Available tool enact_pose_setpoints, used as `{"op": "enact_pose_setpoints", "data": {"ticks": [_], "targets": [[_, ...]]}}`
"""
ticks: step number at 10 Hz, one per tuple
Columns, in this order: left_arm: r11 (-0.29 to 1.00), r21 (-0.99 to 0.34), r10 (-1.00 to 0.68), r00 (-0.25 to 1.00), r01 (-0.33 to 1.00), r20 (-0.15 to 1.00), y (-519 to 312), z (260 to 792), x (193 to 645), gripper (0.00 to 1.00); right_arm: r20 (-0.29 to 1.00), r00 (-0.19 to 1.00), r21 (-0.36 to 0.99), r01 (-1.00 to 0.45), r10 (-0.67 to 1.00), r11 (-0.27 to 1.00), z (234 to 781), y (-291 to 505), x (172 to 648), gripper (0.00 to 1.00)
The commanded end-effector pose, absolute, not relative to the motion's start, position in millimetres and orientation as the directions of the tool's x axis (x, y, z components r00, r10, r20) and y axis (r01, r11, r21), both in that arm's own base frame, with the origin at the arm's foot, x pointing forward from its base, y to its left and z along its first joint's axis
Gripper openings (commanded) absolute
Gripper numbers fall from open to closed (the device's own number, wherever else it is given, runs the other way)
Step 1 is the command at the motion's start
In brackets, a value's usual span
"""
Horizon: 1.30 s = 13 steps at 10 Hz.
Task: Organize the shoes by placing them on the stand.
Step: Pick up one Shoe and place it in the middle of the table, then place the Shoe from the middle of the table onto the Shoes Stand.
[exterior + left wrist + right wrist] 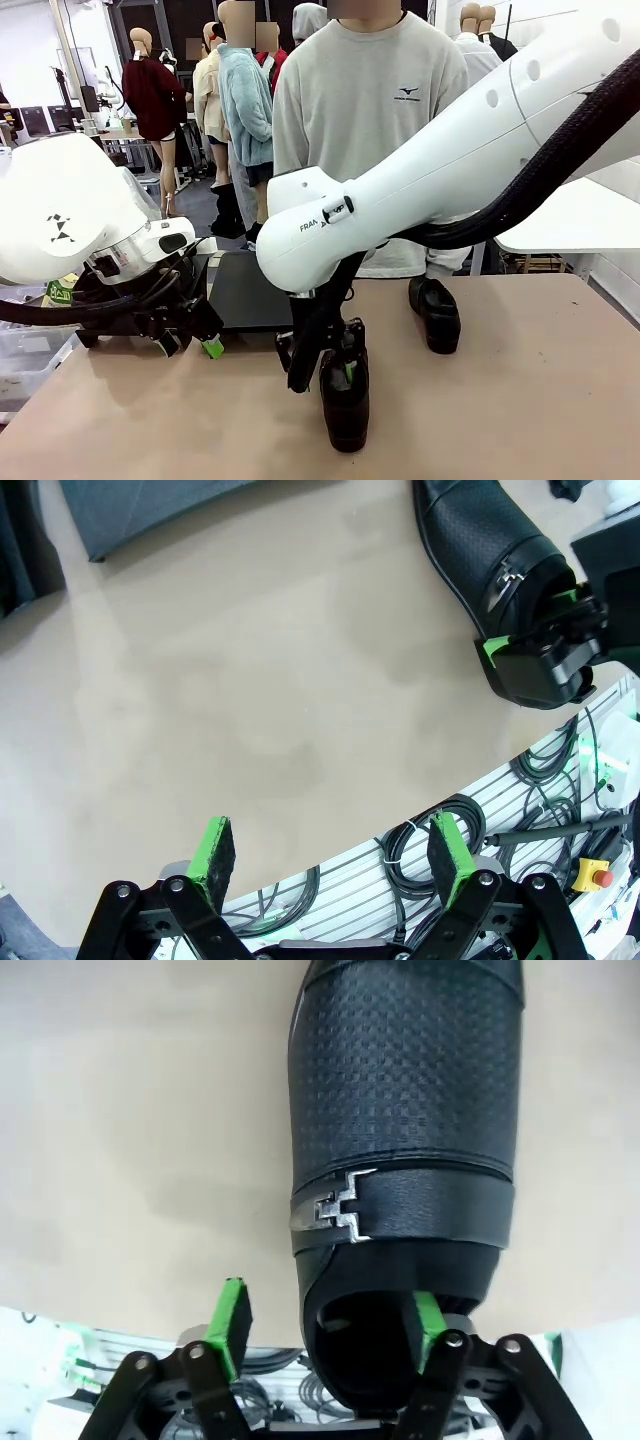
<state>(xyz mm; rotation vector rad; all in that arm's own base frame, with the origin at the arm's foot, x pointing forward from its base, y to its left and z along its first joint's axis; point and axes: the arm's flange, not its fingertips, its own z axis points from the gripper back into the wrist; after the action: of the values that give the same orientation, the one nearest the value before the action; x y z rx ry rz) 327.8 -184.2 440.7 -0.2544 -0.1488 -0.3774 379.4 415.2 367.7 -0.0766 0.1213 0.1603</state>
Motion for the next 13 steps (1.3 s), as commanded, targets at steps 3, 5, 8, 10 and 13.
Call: {"op": "enact_pose_setpoints", "data": {"ticks": [3,5,8,10,13], "targets": [[0.897,-0.226,-0.344,0.921,0.380,0.184,-182.9,439.2,326.4,1.00,-0.113,0.979,-0.058,-0.175,0.168,0.983,379.4,418.7,384.7,1.00],[0.897,-0.226,-0.344,0.921,0.380,0.184,-182.9,439.2,326.4,1.00,-0.103,0.983,-0.059,-0.161,0.155,0.985,380.2,414.8,380.3,1.00],[0.897,-0.226,-0.344,0.921,0.380,0.184,-182.9,439.2,326.4,1.00,-0.103,0.983,-0.059,-0.161,0.155,0.985,380.2,414.8,380.3,1.00],[0.897,-0.226,-0.344,0.921,0.380,0.184,-182.9,439.2,326.4,1.00,-0.101,0.983,-0.056,-0.161,0.155,0.985,381.6,416.0,381.2,1.00],[0.897,-0.226,-0.344,0.921,0.380,0.184,-182.9,439.2,326.4,1.00,0.064,0.983,-0.041,-0.168,0.171,0.985,443.2,362.7,371.7,1.00]]}}
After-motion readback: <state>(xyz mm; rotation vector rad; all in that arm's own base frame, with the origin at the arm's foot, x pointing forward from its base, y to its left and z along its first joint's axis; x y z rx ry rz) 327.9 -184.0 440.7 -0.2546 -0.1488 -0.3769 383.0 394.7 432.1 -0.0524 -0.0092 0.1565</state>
